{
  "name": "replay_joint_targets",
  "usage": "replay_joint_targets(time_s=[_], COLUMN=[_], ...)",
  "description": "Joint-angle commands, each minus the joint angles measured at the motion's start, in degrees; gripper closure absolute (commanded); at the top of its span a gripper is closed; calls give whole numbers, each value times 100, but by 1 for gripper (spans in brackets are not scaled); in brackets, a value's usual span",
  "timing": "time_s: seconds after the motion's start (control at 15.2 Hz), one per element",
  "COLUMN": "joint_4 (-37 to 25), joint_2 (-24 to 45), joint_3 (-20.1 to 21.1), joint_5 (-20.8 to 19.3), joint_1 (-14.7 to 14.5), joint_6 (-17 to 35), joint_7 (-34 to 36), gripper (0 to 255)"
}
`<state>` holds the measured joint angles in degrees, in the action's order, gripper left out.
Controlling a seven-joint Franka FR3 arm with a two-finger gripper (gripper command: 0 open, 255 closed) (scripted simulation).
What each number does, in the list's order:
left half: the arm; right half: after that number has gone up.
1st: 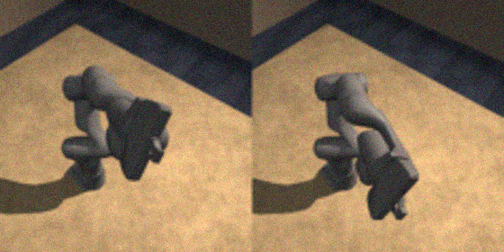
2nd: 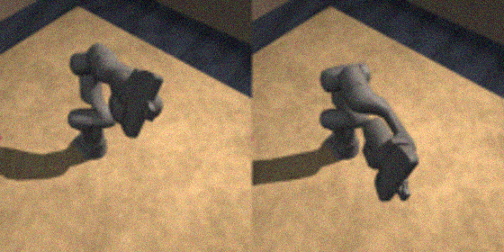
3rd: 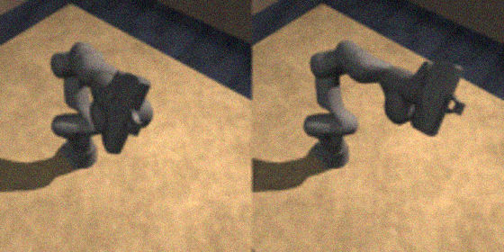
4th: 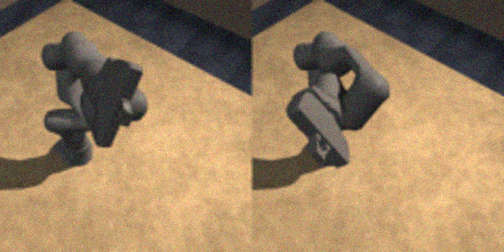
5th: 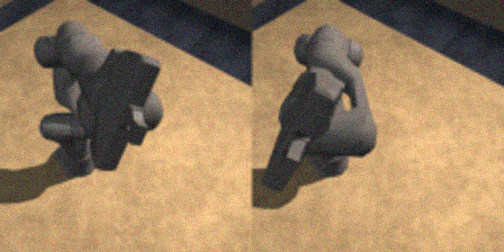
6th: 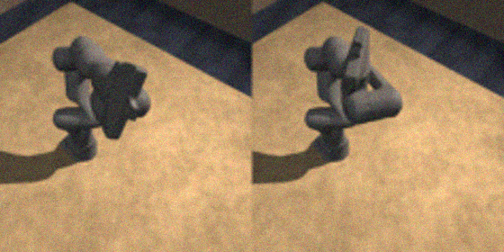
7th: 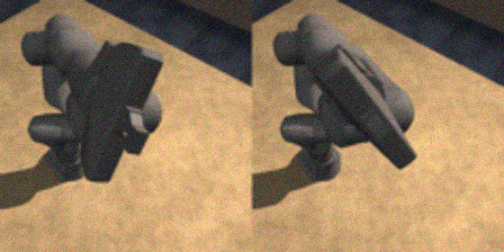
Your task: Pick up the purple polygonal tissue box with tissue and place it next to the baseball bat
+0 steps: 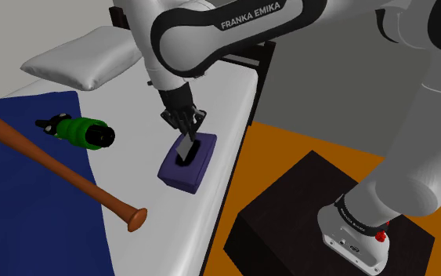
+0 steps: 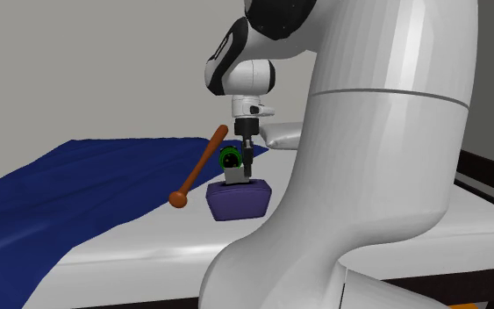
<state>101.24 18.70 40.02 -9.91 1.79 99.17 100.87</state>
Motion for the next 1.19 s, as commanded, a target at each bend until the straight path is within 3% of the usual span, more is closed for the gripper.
replay_joint_targets(time_s=[0.0, 1.12], joint_4=[-91, -1143], joint_2=[-61, -295], joint_3=[18, 100], joint_5=[40, 210], joint_1=[9, -13], joint_6=[-131, -1355], joint_7=[-22, -118], gripper=[255, 255])
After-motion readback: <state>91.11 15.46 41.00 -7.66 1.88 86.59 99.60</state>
